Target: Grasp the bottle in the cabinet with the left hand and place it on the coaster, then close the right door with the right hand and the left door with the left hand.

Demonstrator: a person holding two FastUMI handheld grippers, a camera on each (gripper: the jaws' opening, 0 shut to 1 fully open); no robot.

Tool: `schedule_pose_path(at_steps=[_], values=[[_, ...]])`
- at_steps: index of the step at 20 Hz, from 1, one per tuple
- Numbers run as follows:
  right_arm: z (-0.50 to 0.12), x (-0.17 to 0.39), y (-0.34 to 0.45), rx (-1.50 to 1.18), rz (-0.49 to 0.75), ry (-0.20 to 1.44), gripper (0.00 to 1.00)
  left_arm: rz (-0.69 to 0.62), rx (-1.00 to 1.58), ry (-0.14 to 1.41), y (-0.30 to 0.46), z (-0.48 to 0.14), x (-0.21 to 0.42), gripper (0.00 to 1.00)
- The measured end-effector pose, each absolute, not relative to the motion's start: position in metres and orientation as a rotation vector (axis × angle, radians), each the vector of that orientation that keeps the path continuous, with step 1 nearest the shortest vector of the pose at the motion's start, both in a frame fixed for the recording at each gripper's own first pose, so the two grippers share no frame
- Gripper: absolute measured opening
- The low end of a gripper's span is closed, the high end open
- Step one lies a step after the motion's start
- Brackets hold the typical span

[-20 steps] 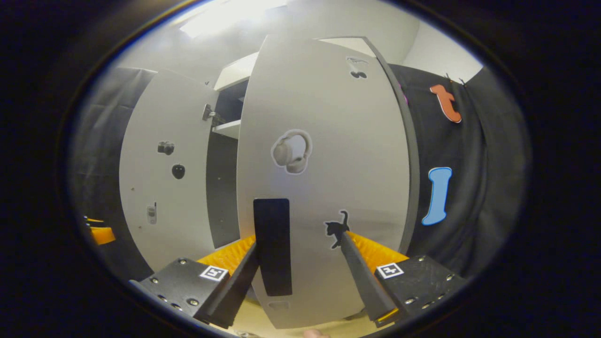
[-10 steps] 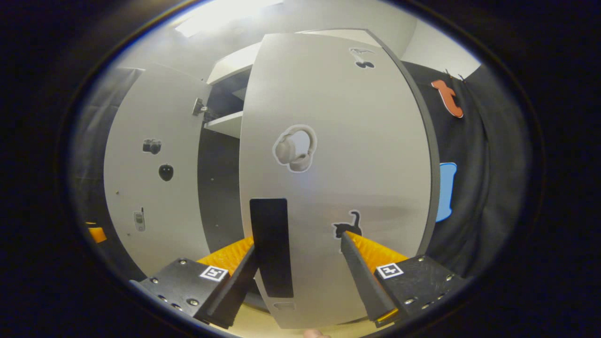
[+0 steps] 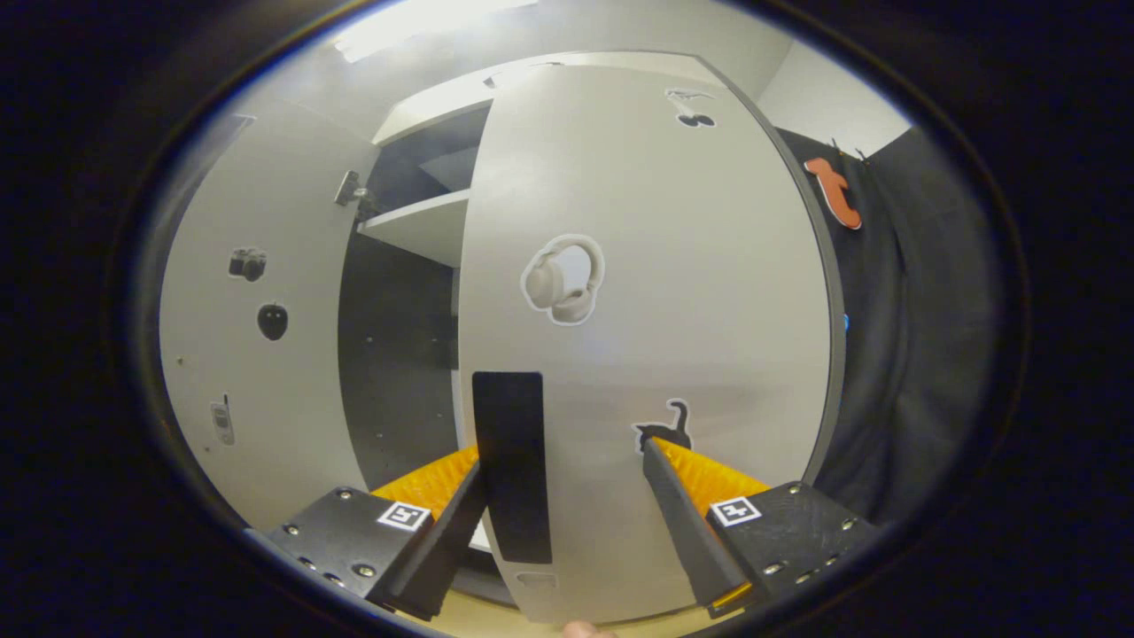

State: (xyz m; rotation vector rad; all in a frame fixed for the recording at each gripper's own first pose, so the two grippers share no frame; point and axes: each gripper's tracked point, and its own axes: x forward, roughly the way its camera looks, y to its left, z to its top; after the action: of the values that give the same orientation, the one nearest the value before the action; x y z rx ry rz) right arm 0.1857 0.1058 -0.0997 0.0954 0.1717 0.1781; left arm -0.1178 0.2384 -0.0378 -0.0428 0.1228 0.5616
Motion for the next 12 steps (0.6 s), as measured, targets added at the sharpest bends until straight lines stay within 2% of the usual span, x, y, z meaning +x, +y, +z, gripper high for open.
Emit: schedule_pose_path(at_steps=[7,8,12], values=[[-0.103,0.199,0.109,0.086,0.102,0.159,0.99,0.569,-0.05,0.126,0.251,-0.038,-0.122,0.95],[-0.103,0.2,0.109,0.087,0.093,0.158,0.99,0.563,-0.05,0.122,0.252,-0.037,-0.12,0.93],[-0.104,0.205,0.11,0.087,0.068,0.151,0.99,0.501,-0.059,0.097,0.246,-0.027,-0.104,0.95]])
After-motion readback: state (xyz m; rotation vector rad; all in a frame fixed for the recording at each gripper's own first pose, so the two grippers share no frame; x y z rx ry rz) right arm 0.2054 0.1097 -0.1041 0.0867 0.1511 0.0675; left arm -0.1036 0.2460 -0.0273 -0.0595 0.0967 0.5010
